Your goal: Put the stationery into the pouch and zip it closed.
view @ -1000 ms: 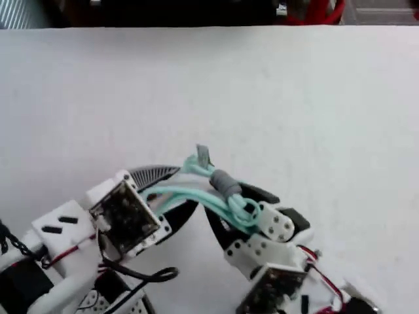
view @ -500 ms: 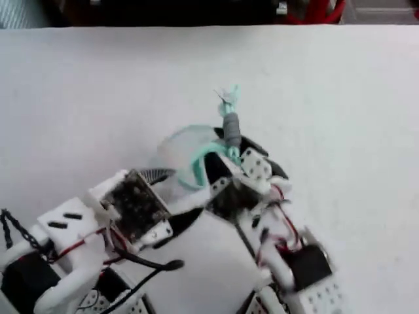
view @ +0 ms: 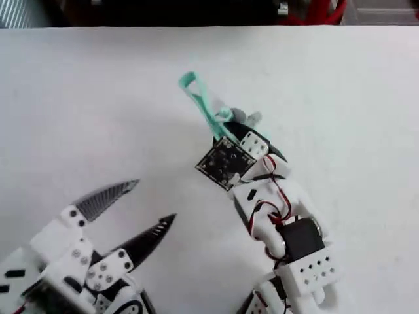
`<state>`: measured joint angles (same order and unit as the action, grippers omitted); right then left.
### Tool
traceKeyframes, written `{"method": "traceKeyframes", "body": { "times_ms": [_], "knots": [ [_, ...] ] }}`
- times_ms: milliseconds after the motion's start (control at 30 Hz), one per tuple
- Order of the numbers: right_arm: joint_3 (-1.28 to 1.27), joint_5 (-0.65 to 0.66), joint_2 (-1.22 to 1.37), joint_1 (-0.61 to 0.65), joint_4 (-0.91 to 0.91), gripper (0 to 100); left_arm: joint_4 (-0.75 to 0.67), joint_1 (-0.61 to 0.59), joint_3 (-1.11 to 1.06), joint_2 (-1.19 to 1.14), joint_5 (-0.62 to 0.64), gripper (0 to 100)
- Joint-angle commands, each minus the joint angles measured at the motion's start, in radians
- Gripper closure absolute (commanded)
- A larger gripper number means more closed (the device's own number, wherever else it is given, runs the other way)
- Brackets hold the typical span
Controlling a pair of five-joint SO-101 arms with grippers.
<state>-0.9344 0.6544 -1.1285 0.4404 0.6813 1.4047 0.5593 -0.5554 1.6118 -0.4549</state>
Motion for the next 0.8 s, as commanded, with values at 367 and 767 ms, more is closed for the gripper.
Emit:
{"method": "traceKeyframes", "body": {
  "times_ms": [367, 767],
  "knots": [
    [0.107, 0.008, -0.008, 0.024, 0.171, 97.7, -0.465, -0.389, -0.265, -0.056, 0.189, 75],
    [-0.006, -0.244, -0.263, 0.108, 0.162, 97.7, -0.358, -0.084, -0.265, -0.147, 0.509, 75]
  ]
}}
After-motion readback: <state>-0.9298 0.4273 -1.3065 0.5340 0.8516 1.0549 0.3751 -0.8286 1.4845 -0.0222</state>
